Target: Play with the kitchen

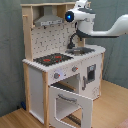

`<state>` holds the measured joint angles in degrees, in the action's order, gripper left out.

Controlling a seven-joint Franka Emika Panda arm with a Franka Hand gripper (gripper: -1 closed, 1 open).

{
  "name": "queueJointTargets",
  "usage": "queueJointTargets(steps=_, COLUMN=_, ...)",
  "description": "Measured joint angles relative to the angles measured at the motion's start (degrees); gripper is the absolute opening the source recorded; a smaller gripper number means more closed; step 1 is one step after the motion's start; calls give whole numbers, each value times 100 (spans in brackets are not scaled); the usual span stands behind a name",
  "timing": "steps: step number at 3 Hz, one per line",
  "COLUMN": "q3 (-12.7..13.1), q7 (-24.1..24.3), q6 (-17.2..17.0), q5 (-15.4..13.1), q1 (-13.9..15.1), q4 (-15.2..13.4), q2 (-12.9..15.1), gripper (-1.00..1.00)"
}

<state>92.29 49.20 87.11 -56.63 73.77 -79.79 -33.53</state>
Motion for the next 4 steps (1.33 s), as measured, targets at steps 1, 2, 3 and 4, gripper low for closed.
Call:
queueJointTargets(steps=1, q3=-369, q7=-52, q6=-38, q5=-7, q1=-402, q4=-214, q2=17, gripper=-100)
queueJointTargets(steps=2, q3=-740, q7=-62, q6=-58, q5=-7, q1=-813, q4=-473, q2=19, gripper=-100)
queueJointTargets(steps=3, q3=-1075, q7=-61, q6=-59, q5=-14, q1=-1193, q4=-755, q2=19, gripper=-100)
queueJointTargets(steps=4, q3=-1421, q7=-58, q6=-56, q5=-35, q1=-1584, q4=-1066, q2=18, gripper=-100)
